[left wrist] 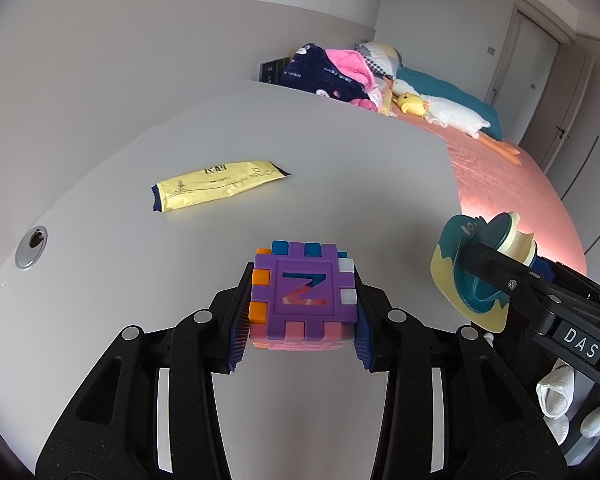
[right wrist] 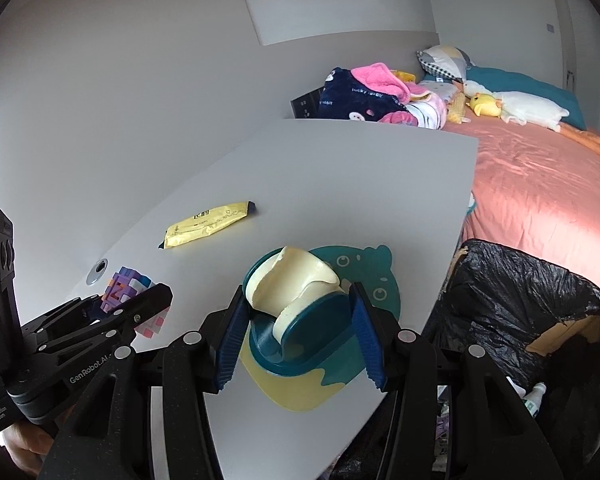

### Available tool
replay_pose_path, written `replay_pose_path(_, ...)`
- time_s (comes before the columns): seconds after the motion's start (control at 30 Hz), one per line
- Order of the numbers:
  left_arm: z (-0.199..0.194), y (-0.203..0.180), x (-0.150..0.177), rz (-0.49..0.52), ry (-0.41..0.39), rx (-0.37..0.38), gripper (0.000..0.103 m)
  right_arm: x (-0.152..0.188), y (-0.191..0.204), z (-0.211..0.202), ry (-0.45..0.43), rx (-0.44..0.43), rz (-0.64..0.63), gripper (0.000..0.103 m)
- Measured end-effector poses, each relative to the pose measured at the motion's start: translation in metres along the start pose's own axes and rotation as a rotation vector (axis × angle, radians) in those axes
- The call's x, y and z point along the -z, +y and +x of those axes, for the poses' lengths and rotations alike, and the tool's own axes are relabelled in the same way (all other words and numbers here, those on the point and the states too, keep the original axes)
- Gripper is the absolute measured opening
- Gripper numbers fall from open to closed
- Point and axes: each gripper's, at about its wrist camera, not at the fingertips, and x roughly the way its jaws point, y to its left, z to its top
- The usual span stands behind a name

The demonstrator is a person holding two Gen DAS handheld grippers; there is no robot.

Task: Collect trash
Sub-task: 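Carry the toy cube and cup holder over the black trash bag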

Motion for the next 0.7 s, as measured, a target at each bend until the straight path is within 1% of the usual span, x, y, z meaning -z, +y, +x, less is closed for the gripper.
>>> replay_pose_path(0.7, 0.005, -0.105, 0.002, 0.138, 0.014, 0.113, 0.042, 0.016, -0.084, -0.070, -0.086, 0.096, 0.105, 0.052)
